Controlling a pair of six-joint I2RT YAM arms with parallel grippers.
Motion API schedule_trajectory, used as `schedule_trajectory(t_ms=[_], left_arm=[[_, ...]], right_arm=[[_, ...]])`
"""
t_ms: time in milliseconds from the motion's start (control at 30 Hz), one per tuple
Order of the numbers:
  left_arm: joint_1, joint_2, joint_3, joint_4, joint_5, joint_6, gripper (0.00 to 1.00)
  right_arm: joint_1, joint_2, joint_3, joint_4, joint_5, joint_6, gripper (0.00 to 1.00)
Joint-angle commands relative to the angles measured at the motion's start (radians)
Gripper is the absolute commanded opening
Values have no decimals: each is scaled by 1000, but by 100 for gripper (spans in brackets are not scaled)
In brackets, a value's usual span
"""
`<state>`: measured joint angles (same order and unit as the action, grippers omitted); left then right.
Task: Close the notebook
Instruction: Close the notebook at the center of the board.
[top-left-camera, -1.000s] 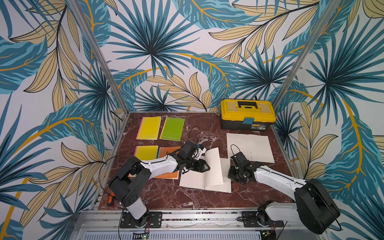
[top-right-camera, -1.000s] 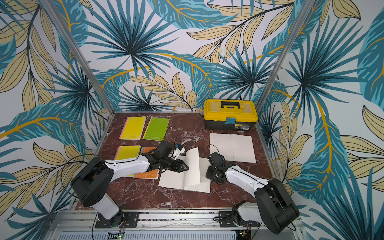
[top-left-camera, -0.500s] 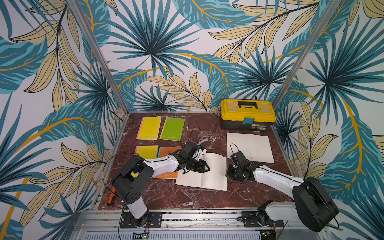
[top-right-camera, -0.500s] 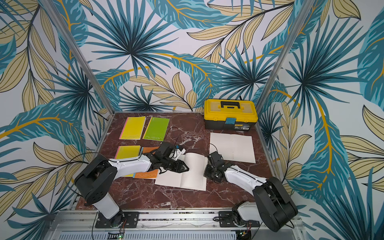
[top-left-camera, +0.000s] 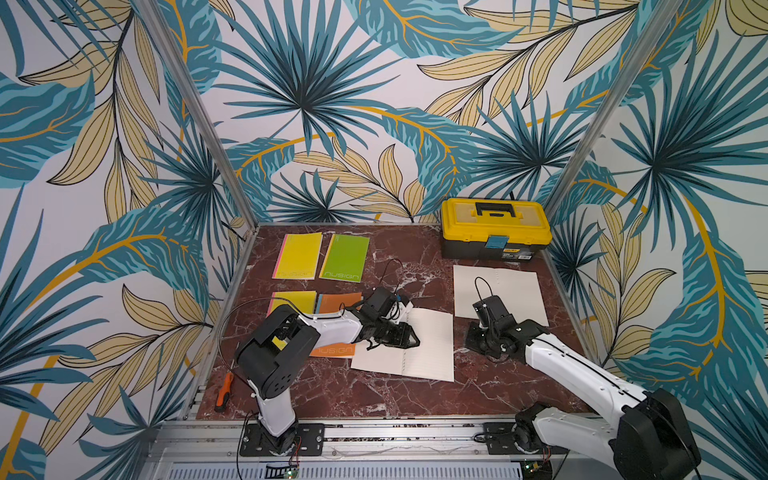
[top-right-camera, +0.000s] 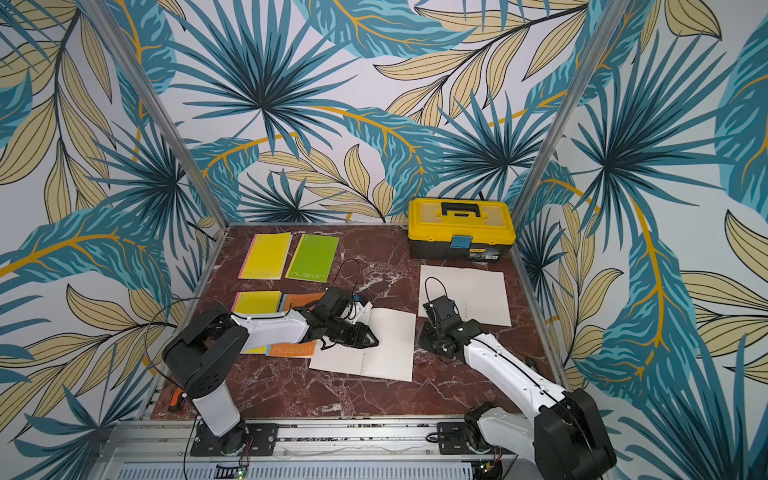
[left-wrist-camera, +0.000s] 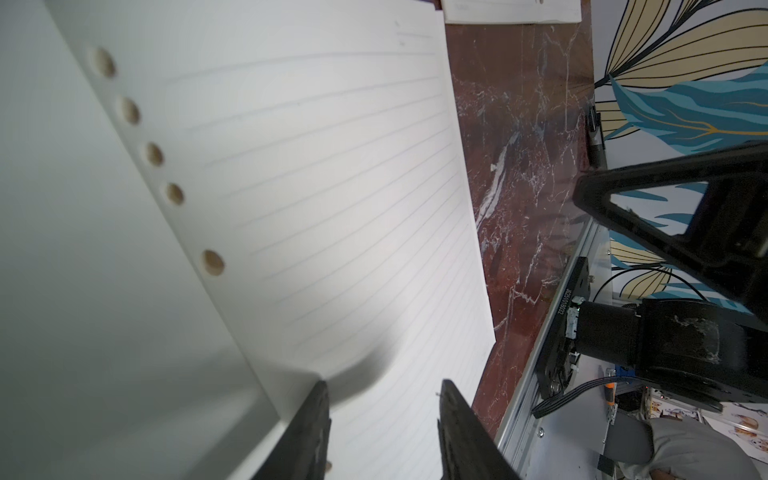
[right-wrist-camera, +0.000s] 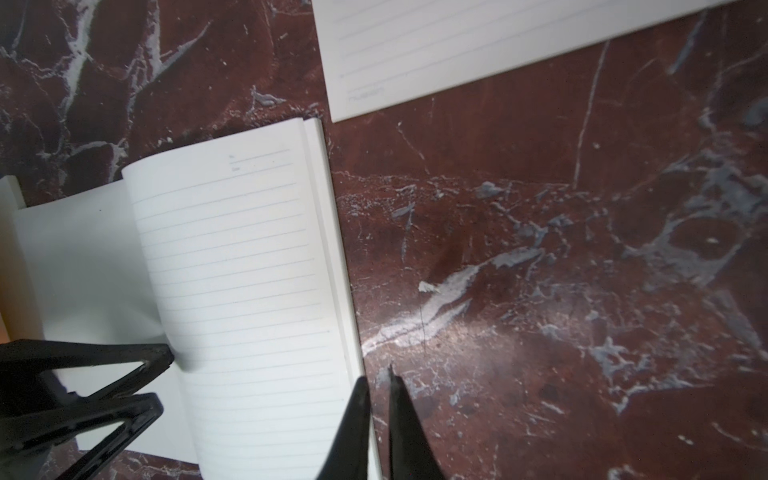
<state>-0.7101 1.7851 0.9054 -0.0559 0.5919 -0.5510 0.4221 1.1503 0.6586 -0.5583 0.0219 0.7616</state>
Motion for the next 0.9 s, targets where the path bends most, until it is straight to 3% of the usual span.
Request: schedule_trajectory(t_ms=[0, 633, 867], left_arm=[[-4, 18, 42, 30, 16, -6, 45], [-22, 64, 77, 57, 40, -35, 44], [-40, 115, 62, 129, 9, -111, 41]], right_arm=[[-5, 3, 7, -27, 5, -20, 13], [-6, 50, -11, 81, -92, -3, 13], [-6, 33, -11, 71, -82, -12, 13]])
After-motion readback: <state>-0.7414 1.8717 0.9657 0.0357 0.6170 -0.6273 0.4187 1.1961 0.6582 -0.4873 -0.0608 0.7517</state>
